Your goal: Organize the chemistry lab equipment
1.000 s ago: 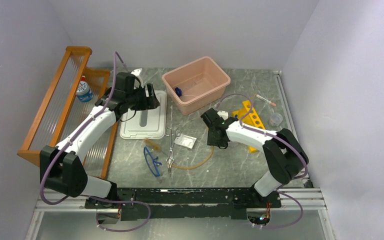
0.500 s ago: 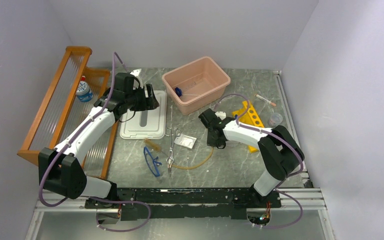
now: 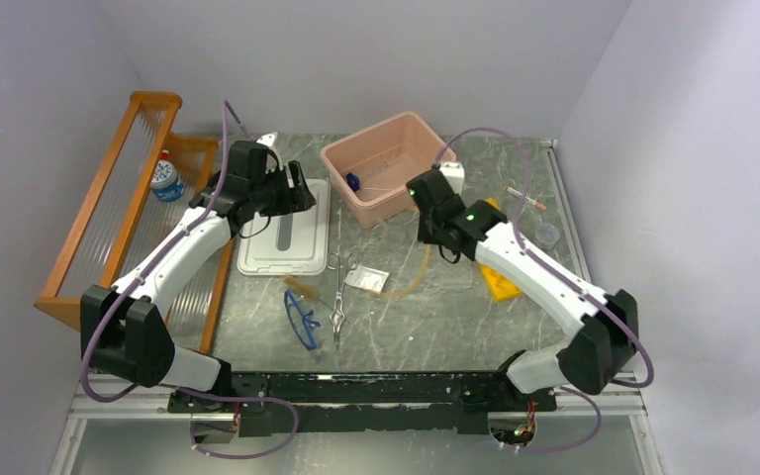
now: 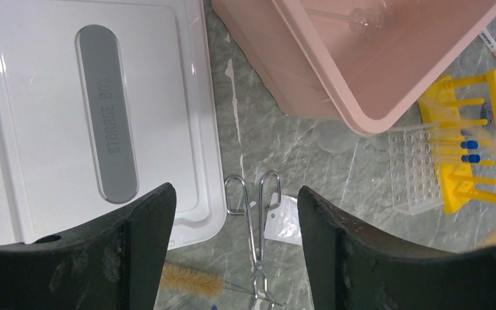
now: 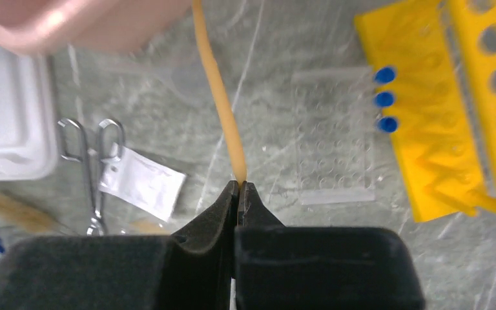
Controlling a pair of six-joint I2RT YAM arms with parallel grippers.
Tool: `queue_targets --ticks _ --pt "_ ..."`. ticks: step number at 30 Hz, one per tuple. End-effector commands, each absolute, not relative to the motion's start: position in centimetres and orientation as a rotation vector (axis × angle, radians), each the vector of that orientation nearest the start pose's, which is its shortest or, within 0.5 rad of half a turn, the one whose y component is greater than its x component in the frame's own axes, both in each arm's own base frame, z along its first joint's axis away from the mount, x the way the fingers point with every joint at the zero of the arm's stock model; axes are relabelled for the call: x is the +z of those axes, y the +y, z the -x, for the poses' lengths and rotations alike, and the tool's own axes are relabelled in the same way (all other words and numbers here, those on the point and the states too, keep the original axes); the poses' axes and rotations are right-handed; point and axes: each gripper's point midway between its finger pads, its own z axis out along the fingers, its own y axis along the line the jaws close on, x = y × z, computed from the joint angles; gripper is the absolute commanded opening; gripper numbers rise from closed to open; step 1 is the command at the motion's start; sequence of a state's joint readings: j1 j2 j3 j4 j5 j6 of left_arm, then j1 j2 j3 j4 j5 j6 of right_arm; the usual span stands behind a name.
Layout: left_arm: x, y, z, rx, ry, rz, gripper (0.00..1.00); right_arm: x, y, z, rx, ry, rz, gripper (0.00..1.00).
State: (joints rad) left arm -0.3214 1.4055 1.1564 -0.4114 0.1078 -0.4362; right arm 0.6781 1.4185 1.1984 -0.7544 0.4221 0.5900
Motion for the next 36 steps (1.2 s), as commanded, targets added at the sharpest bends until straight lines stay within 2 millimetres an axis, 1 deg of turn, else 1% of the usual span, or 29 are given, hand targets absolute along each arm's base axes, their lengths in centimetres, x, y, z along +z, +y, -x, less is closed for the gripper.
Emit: queue_targets --ticks 1,5,11,12,17,19,27,29,31,34,36 --pt "21.2 -16.2 -39.3 -0.523 2.194 0.109 0.73 21.7 15.0 -30.8 -0.092 2.3 -0.042 0.0" --pt "21.4 -16.4 -40.1 -0.526 2.185 0.104 0.73 26.3 15.2 -32.3 -0.073 2.184 -0.039 0.0" --pt "21.5 -16.3 -40.2 -0.516 2.179 0.1 0.73 34.8 17.2 -36.0 0.061 1.949 -0.025 0.0" --pt "21.5 -16.2 -40.3 -0.508 2.177 0.103 0.73 36.0 17.6 -36.7 0.085 1.914 -0.027 0.0" --pt "21.6 -16.0 -40.3 -0.496 2.163 0.1 0.73 41.0 19.5 -39.5 0.196 1.738 -0.048 0.0" --pt "21.6 -16.0 -40.3 -0.495 2.16 0.099 0.73 42.4 19.9 -40.8 0.205 1.676 -0.061 0.0" --pt "21.2 -15.9 -40.5 -0.484 2.156 0.097 0.73 45.3 21.2 -45.4 0.26 1.517 -0.095 0.0" --pt "21.3 -15.9 -40.6 -0.48 2.159 0.09 0.73 45.2 21.9 -46.5 0.268 1.5 -0.084 0.0" --pt "21.5 -15.8 -40.7 -0.472 2.157 0.081 0.73 44.2 22.7 -47.5 0.27 1.516 -0.066 0.0" --pt "21.6 -15.7 -40.9 -0.458 2.152 0.078 0.73 41.0 23.8 -48.5 0.275 1.573 -0.043 0.0" --pt "21.5 -15.7 -40.9 -0.456 2.155 0.074 0.73 38.7 24.0 -48.7 0.275 1.621 -0.046 0.0"
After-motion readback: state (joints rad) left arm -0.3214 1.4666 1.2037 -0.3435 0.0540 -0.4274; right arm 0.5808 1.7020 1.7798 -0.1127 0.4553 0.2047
